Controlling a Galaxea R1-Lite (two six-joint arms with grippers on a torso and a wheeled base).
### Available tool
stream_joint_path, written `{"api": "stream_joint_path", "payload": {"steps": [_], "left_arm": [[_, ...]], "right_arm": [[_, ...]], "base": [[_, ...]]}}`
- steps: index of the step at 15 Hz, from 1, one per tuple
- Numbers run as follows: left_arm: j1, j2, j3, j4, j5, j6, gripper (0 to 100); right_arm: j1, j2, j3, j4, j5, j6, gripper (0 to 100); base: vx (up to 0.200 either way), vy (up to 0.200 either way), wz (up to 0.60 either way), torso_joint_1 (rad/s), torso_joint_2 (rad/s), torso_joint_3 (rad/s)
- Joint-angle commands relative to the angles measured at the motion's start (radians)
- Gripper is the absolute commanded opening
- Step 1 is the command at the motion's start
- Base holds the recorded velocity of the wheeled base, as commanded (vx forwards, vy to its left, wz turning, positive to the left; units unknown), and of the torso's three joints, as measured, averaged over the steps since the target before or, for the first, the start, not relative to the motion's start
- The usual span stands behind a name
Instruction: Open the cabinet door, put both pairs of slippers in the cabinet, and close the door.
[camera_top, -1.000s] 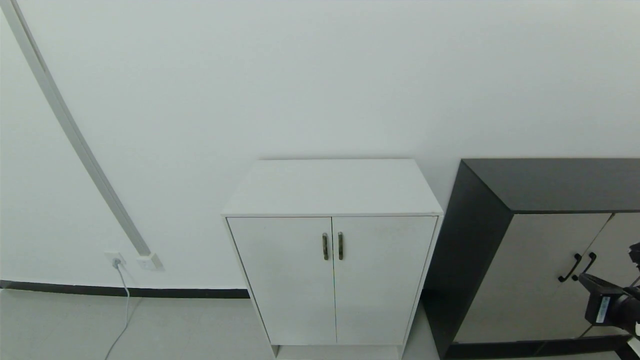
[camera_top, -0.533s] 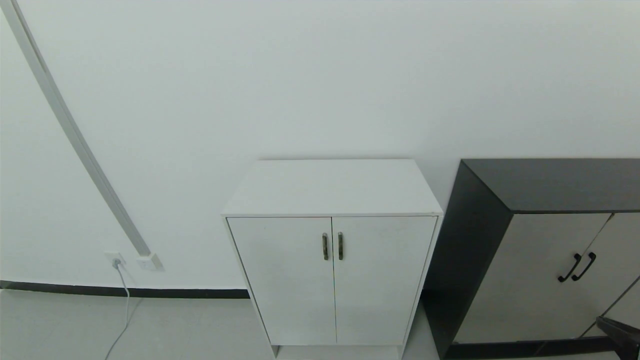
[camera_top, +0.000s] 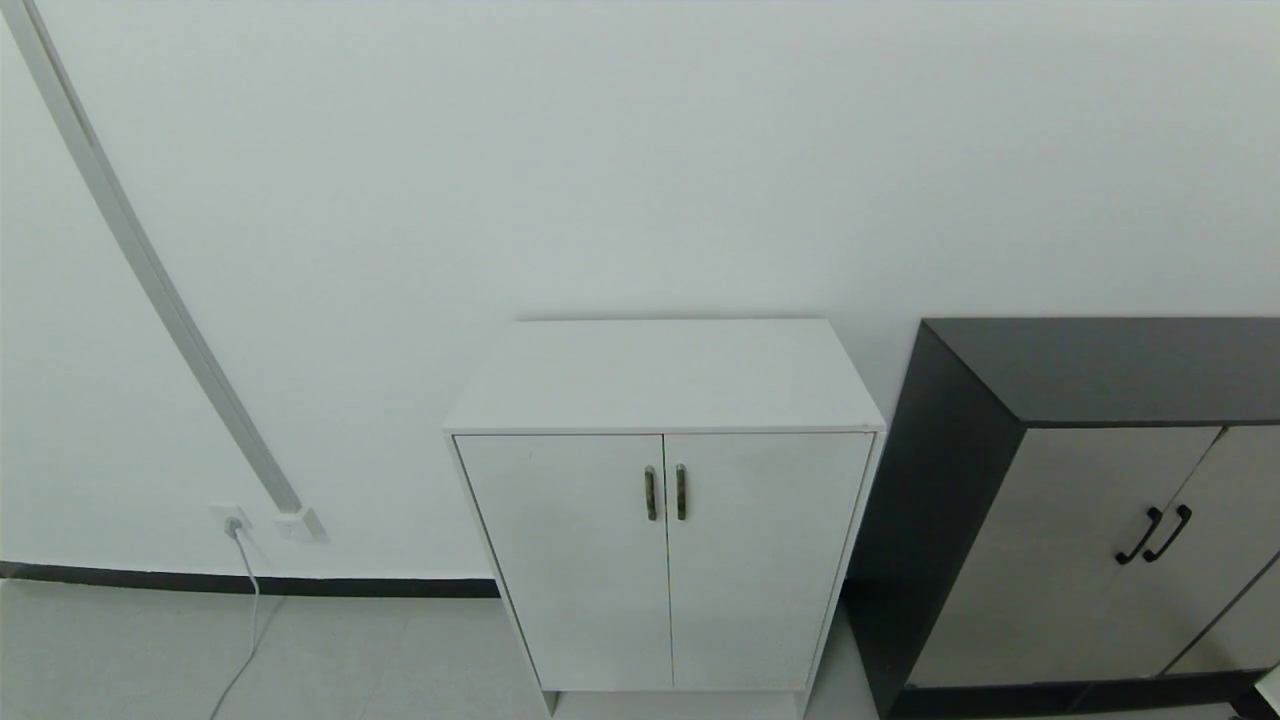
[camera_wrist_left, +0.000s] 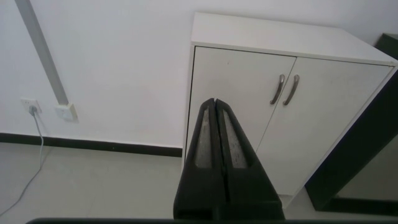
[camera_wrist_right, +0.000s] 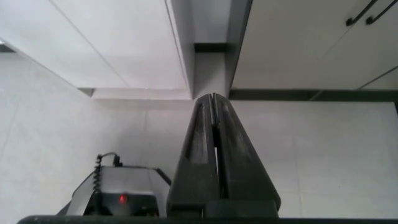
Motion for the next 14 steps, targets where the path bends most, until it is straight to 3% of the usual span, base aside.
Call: {"api": "stream_joint_path", "payload": {"steps": [1, 14], "left_arm": [[0.000, 0.000, 0.000, -0.001, 0.001, 0.000, 0], [0.000, 0.000, 0.000, -0.001, 0.002, 0.000, 0]], "right_arm": [[0.005, -0.089, 0.000, 0.041, 0.001, -0.001, 0], [0.114, -0.240, 0.000, 0.260, 0.004, -0.003, 0]], "base": [[0.000, 0.000, 0.00, 0.000, 0.00, 0.000], [0.000, 0.000, 0.00, 0.000, 0.00, 0.000]]}}
